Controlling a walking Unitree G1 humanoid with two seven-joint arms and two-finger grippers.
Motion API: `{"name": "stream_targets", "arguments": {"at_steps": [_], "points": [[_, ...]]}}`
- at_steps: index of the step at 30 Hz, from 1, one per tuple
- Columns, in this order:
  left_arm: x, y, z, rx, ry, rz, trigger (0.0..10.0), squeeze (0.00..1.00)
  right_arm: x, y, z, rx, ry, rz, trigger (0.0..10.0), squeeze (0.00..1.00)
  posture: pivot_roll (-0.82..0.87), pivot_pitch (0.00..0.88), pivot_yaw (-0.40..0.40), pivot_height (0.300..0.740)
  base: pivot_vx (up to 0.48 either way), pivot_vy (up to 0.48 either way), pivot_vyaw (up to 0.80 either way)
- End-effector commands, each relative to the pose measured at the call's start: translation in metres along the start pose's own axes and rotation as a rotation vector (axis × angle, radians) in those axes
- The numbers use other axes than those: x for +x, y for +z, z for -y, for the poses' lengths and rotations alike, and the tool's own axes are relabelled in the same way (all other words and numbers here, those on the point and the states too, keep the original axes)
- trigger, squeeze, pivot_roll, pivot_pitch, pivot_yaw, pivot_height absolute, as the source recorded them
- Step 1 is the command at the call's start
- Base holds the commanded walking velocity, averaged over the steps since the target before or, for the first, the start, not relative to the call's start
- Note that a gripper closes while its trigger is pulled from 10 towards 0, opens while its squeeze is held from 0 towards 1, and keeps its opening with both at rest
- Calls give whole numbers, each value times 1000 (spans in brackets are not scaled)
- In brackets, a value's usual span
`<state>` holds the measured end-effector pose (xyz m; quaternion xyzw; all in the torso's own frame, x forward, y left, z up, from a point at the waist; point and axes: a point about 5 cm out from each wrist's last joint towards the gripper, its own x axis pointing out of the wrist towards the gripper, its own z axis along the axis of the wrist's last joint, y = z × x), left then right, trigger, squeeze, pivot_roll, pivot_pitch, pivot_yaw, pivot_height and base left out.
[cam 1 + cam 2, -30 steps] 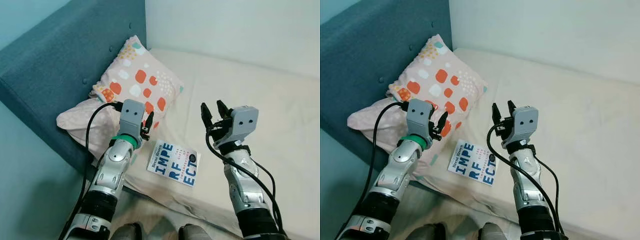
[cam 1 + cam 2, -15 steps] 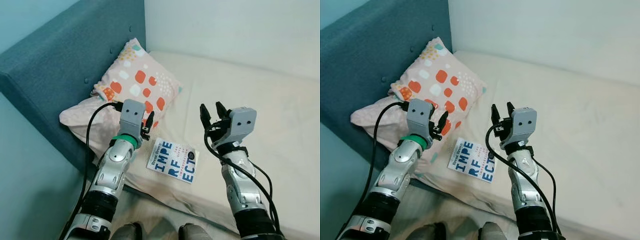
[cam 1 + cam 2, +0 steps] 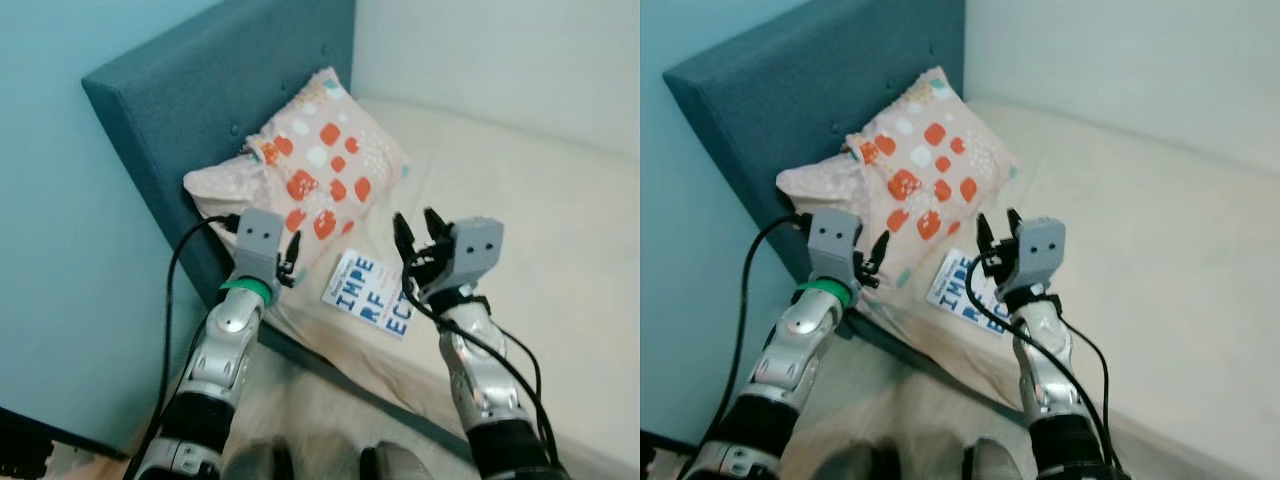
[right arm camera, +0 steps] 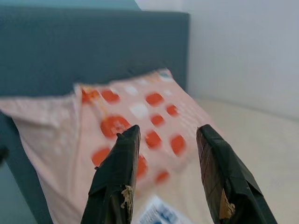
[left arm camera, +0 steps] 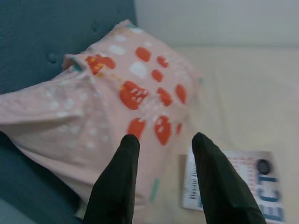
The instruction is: Clean up the room
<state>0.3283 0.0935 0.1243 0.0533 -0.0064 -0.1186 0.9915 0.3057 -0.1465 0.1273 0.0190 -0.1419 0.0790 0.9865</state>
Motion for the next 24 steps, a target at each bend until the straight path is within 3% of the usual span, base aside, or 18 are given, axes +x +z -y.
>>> {"name": "stream_targets", "arguments": {"at_steps": [1, 24], "points": [[-2, -5, 0, 8, -5, -19, 10000, 0, -2, -4, -2, 10, -4, -19, 10000, 0, -71, 0, 57, 740, -412, 0, 0], [-2, -4, 0, 8, -7, -15, 10000, 0, -2, -7, -2, 22, -10, -31, 10000, 0, -68, 0, 59, 740, -398, 0, -55]]}}
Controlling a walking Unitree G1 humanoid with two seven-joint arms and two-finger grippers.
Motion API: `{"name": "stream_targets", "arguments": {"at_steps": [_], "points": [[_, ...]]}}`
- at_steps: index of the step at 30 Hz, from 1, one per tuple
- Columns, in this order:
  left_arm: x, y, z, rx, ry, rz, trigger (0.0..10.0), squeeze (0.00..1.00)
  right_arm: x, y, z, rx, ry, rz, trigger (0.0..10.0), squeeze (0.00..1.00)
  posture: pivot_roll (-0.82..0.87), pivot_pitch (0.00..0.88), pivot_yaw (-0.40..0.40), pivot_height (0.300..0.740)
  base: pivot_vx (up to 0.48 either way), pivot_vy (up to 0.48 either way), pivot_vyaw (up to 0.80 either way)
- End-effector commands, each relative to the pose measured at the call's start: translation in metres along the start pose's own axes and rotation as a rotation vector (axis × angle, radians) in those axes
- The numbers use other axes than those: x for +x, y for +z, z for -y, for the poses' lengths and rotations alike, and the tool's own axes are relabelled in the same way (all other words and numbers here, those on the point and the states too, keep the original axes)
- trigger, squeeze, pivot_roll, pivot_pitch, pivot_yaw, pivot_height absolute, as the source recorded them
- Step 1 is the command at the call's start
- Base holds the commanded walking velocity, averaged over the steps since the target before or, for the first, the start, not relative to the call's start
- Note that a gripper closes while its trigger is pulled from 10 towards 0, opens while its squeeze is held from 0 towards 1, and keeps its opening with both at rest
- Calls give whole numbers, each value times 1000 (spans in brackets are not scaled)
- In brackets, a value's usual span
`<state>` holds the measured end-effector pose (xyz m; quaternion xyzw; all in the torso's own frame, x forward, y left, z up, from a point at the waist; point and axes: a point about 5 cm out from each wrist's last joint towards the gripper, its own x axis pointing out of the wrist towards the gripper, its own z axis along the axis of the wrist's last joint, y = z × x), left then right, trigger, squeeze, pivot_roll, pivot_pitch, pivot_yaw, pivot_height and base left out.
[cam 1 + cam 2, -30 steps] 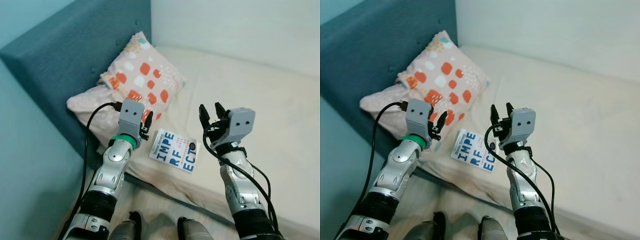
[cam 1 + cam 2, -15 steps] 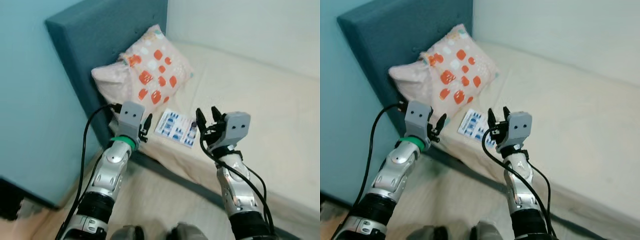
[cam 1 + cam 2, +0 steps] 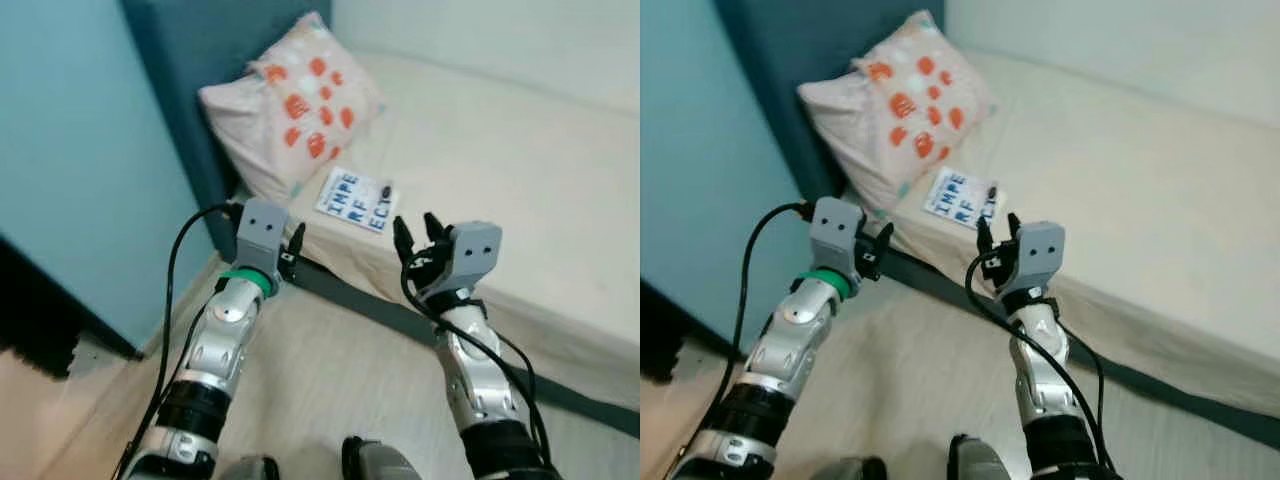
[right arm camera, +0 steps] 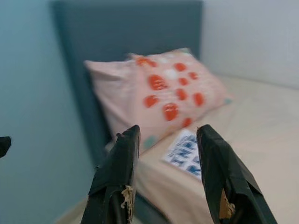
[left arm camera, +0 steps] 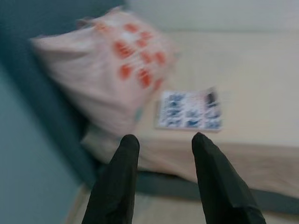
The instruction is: Clean up the room
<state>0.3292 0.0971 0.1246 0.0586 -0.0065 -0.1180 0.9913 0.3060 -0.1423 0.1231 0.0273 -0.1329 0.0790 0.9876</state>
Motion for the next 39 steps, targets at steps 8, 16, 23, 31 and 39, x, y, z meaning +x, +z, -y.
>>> {"name": "stream_targets", "arguments": {"at_steps": [8, 16, 23, 31, 39], "points": [[-2, -4, 6, -5, -29, -22, 10000, 0, -1, -3, 3, 16, -11, -17, 10000, 0, -68, 0, 59, 740, 0, 0, -800], [-2, -6, 8, -23, -30, -40, 10000, 0, -1, -3, 3, 19, -10, -18, 10000, 0, -69, 0, 58, 740, 0, 0, -800], [-1, -7, 8, -43, -33, -54, 10000, 0, -1, -3, 3, 20, -8, -19, 10000, 0, -70, 0, 57, 740, 0, 0, -800], [-1, -9, 8, -38, -32, -62, 10000, 0, -1, -3, 3, 22, -7, -19, 10000, 0, -70, 0, 57, 740, 0, 0, -800], [-1, -12, 7, -29, -30, -68, 10000, 0, -1, -4, 3, 22, -3, -23, 10000, 0, -71, 0, 57, 740, 0, 0, -800]]}}
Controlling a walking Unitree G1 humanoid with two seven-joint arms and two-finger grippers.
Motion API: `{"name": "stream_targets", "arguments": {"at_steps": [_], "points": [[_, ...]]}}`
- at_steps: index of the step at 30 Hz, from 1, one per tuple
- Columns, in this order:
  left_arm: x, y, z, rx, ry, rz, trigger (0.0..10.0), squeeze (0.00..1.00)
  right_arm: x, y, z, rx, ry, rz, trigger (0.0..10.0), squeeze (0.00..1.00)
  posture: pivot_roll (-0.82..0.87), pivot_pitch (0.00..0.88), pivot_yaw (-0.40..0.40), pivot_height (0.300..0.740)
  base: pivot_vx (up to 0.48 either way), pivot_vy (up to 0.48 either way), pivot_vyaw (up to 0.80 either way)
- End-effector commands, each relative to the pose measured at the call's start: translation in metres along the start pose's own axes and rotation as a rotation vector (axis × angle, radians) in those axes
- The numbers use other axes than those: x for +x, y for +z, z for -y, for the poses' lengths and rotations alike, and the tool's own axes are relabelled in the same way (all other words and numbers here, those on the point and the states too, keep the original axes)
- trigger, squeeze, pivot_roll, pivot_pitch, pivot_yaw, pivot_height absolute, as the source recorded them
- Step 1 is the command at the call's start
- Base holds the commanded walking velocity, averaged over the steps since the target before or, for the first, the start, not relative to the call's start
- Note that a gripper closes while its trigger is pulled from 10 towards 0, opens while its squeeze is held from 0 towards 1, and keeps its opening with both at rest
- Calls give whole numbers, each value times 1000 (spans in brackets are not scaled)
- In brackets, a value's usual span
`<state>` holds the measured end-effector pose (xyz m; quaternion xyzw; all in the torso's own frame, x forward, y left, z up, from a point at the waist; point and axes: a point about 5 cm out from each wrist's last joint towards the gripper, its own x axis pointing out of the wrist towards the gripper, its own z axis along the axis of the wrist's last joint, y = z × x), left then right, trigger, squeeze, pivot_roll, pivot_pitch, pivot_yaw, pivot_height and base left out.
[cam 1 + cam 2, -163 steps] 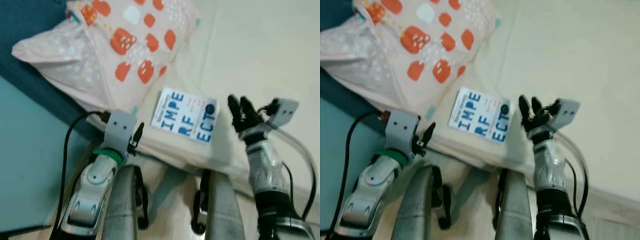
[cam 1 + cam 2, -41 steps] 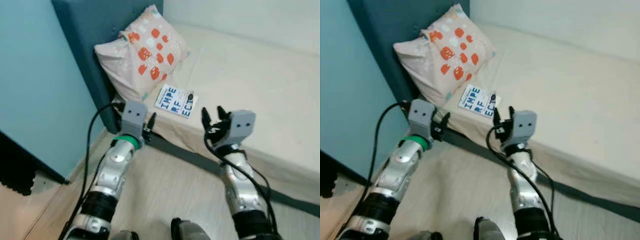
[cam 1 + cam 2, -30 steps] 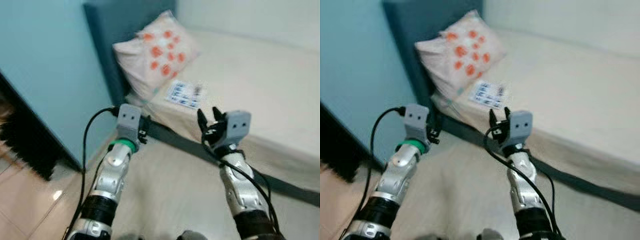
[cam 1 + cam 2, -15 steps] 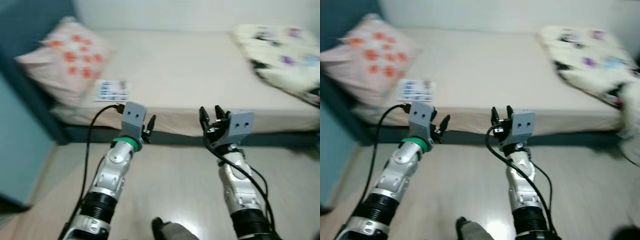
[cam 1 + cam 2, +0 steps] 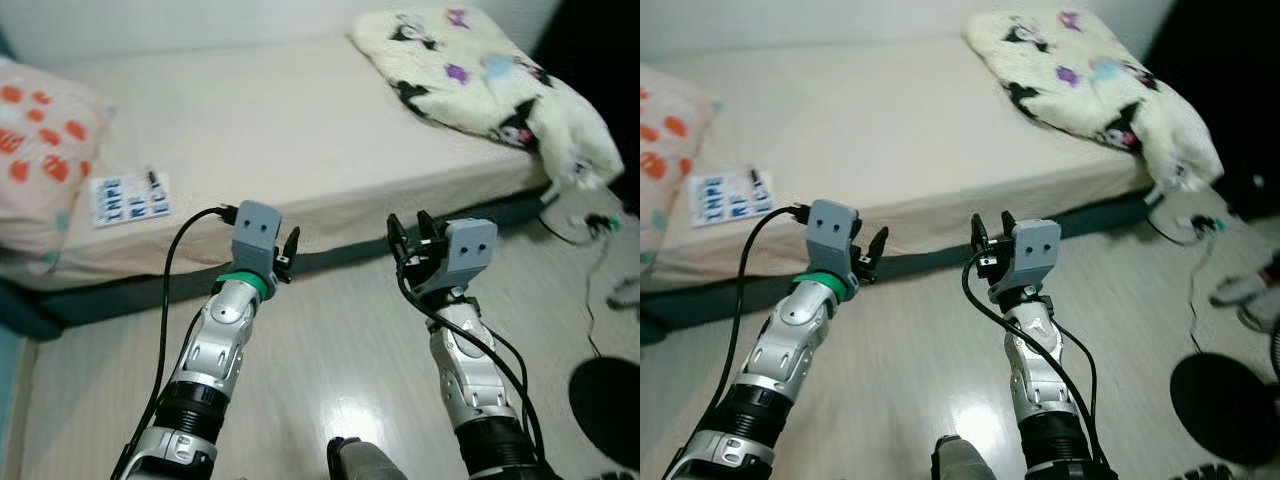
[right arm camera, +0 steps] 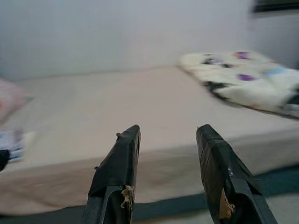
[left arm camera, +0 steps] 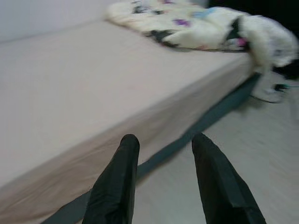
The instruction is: Clean up the room
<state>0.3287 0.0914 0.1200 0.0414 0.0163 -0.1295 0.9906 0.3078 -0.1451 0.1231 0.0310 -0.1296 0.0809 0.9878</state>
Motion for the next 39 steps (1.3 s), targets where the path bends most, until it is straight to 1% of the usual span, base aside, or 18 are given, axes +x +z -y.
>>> {"name": "stream_targets", "arguments": {"at_steps": [1, 3, 5, 6, 8, 10, 11, 12, 15, 16, 17, 19, 21, 22, 23, 25, 29, 39], "points": [[-2, -9, 1, 14, -3, -31, 10000, 0, -3, -4, 0, 13, -5, -18, 10000, 0, -71, 0, 57, 740, 0, 0, -800], [-2, -10, 1, 16, -3, -33, 10000, 0, -3, -5, 0, 13, -5, -19, 10000, 0, -70, 0, 57, 740, 0, 0, -800], [-6, -23, -6, 86, 4, -63, 10000, 0, -8, -16, -1, 0, 7, -63, 10000, 0, -62, 0, 57, 740, 0, 0, -800], [-6, -23, -6, 86, 4, -63, 10000, 0, -8, -16, -1, 0, 7, -63, 10000, 0, -62, 0, 57, 740, 0, 0, -800], [-10, -35, -13, 128, 13, -102, 10000, 0, -13, -28, -2, -17, 23, -113, 10000, 0, -60, 0, 57, 740, 0, 0, -800], [-10, -35, -13, 128, 13, -102, 10000, 0, -13, -28, -2, -17, 23, -113, 10000, 0, -60, 0, 57, 740, 0, 0, -800], [-14, -47, -17, 155, 15, -140, 10000, 0, -18, -38, -3, -25, 34, -157, 10000, 0, -51, 0, 55, 740, 0, 0, -800], [-14, -47, -17, 155, 15, -140, 10000, 0, -18, -38, -3, -25, 34, -157, 10000, 0, -51, 0, 55, 740, 0, 0, -800], [-44, -98, -29, 232, -26, -319, 10000, 0, -48, -81, -11, -83, 94, -364, 10000, 0, -28, 0, 51, 740, 0, 0, -800], [-44, -98, -29, 232, -26, -319, 10000, 0, -48, -81, -11, -83, 94, -364, 10000, 0, -28, 0, 51, 740, 0, 0, -800], [-50, -105, -30, 235, -35, -348, 10000, 0, -54, -88, -12, -96, 106, -398, 10000, 0, -28, 0, 51, 740, 0, 0, -800], [-50, -105, -30, 235, -35, -348, 10000, 0, -54, -88, -12, -96, 106, -398, 10000, 0, -28, 0, 51, 740, 0, 0, -800], [-65, -123, -29, 222, -84, -420, 10000, 0, -68, -99, -12, -88, 119, -469, 10000, 0, -27, 0, 45, 740, 0, 0, -800], [-70, -128, -29, 216, -99, -442, 10000, 0, -73, -102, -12, -81, 121, -492, 10000, 0, -27, 0, 45, 740, 0, 0, -800], [-70, -128, -29, 216, -99, -442, 10000, 0, -73, -102, -12, -81, 121, -492, 10000, 0, -27, 0, 45, 740, 0, 0, -800], [-80, -141, -28, 224, -117, -488, 10000, 0, -89, -113, -11, -66, 122, -565, 10000, 0, -34, 0, 43, 740, 0, 0, -788], [-80, -142, -28, 223, -116, -488, 10000, 0, -93, -115, -11, -57, 124, -574, 10000, 0, -39, 0, 44, 740, 0, 0, -788], [-75, -142, -25, 233, -118, -467, 10000, 0, -93, -117, -10, -64, 118, -562, 10000, 0, -47, 0, 44, 740, 0, 0, -788]]}}
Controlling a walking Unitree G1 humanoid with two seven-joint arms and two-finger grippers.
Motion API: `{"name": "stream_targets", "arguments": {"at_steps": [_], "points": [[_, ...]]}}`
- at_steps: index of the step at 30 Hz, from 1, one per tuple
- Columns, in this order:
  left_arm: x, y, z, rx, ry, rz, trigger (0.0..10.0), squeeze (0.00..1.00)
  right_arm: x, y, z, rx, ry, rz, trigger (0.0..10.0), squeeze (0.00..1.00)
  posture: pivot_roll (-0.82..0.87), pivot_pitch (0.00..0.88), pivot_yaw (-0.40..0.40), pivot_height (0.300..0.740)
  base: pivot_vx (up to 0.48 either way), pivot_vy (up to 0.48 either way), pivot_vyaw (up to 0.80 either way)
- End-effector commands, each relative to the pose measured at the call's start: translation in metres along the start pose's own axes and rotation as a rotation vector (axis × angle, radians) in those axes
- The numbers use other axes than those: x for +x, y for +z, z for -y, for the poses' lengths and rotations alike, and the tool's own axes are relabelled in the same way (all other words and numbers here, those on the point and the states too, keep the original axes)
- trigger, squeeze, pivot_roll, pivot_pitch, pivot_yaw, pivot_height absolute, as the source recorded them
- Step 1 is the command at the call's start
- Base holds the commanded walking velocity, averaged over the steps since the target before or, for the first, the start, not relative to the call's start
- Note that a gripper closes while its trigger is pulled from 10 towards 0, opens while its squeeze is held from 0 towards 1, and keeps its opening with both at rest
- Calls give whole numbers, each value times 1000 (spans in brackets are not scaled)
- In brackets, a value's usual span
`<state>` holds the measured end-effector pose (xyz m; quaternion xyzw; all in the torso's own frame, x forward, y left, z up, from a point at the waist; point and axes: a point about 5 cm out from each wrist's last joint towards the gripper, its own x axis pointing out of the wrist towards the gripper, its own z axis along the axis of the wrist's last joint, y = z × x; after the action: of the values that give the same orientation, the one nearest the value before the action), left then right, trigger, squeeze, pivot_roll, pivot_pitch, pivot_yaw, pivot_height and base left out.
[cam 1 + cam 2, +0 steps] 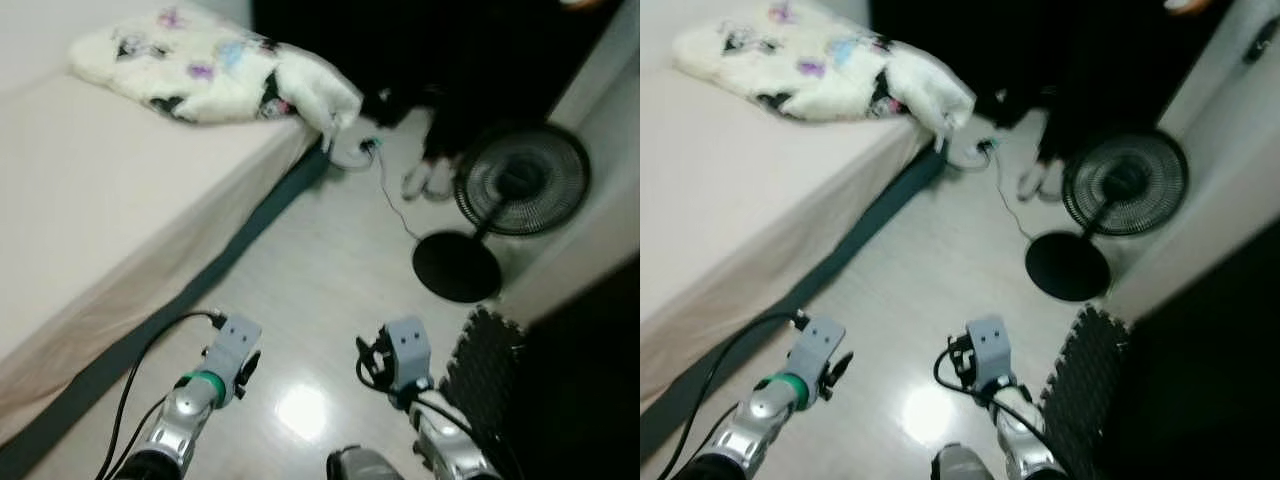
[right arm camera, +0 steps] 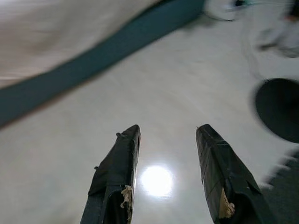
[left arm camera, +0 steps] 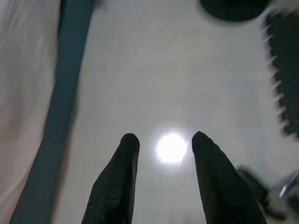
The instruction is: Clean up the room
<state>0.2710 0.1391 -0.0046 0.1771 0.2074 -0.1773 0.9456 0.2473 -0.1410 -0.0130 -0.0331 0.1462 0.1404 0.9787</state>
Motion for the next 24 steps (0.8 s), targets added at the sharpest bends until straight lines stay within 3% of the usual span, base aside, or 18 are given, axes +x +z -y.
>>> {"name": "stream_targets", "arguments": {"at_steps": [1, 21, 24], "points": [[-6, -17, 1, 3, -6, -51, 10000, 0, 0, -1, -1, 2, -2, 3, 10000, 0, -47, 0, 43, 740, 0, 0, -788], [-3, -17, 0, 4, 6, -47, 10000, 0, 2, -1, 1, 5, -15, 6, 10000, 0, -48, 0, 42, 740, 0, 0, -786], [-2, -16, -1, 7, 10, -42, 10000, 0, 3, 0, 2, -4, -19, 8, 10000, 0, -48, 0, 42, 740, 0, 0, -279]]}}
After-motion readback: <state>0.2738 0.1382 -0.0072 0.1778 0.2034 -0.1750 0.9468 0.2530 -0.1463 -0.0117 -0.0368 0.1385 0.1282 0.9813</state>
